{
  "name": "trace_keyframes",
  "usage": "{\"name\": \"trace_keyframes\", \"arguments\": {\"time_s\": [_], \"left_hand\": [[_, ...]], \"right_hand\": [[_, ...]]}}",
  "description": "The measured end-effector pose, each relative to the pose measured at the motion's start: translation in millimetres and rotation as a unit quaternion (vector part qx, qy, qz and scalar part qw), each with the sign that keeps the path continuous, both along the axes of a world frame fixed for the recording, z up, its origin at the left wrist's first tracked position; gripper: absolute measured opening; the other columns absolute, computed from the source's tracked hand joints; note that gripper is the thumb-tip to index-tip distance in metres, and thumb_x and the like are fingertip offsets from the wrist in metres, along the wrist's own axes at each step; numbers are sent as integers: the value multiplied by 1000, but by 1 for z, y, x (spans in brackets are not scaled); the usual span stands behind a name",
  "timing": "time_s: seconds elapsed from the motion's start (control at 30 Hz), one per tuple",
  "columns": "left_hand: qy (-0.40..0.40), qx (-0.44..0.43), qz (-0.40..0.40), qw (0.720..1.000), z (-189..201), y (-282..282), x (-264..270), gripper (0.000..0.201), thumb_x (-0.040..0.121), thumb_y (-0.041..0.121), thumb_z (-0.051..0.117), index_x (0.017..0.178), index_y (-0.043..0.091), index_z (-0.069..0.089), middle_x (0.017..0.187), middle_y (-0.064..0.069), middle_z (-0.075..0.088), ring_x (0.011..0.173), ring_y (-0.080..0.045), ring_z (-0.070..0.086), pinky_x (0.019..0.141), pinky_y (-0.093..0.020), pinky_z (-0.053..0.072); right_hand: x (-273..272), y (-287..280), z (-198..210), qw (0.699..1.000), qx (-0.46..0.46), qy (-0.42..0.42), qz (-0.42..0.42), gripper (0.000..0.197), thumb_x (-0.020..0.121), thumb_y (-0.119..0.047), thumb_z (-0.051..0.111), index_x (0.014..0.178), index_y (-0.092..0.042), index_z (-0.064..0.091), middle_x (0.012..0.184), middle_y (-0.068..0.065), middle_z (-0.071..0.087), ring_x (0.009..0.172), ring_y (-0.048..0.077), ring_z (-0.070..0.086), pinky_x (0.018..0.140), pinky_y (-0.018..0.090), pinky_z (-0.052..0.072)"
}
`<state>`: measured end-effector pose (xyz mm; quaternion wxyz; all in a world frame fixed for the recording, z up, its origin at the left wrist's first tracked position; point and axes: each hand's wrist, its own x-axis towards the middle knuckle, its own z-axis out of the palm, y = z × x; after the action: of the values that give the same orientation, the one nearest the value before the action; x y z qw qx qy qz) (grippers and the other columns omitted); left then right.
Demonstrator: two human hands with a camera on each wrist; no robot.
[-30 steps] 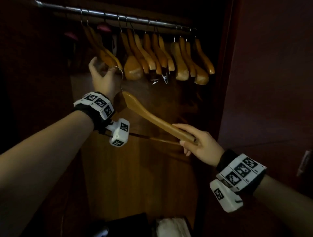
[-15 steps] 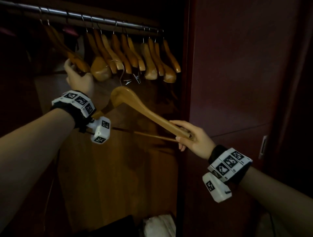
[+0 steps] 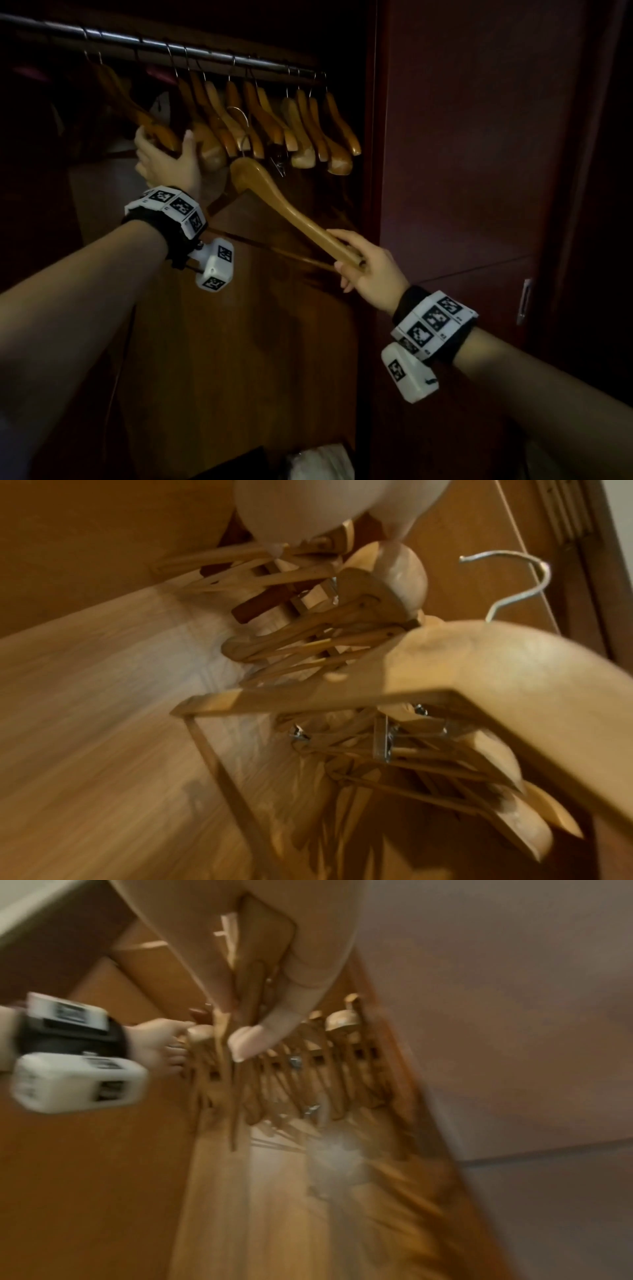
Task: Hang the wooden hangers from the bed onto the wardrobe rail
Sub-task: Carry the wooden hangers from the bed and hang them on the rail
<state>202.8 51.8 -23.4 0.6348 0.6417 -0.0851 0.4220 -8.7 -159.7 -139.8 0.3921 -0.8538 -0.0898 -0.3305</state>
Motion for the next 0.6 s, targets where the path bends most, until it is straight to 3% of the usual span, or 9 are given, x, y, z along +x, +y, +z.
{"name": "trace_keyframes", "arguments": {"time_s": [0.3,0.43,0.6], "left_hand": [[36,20,26,999,5,24,-2,62,80,44,54,137,25,36,142,-6,33,129,-27,30,99,-37,30],[-25,56,60,996,7,32,-7,49,81,31,54,129,25,48,144,-6,28,130,-26,28,103,-35,33],[-89,169,80,978,9,36,-11,30,84,19,51,111,24,62,148,0,29,137,-25,19,109,-38,23]], "right_hand": [[27,54,-7,999,-1,39,-6,51,92,-12,51,136,-36,40,98,7,60,67,21,65,61,34,59],[39,75,1,998,32,48,-19,52,94,-12,50,138,-35,37,111,10,58,70,15,64,57,26,58],[61,93,38,997,31,47,-53,54,93,-10,50,141,-31,35,121,8,55,72,18,66,59,29,60]]}}
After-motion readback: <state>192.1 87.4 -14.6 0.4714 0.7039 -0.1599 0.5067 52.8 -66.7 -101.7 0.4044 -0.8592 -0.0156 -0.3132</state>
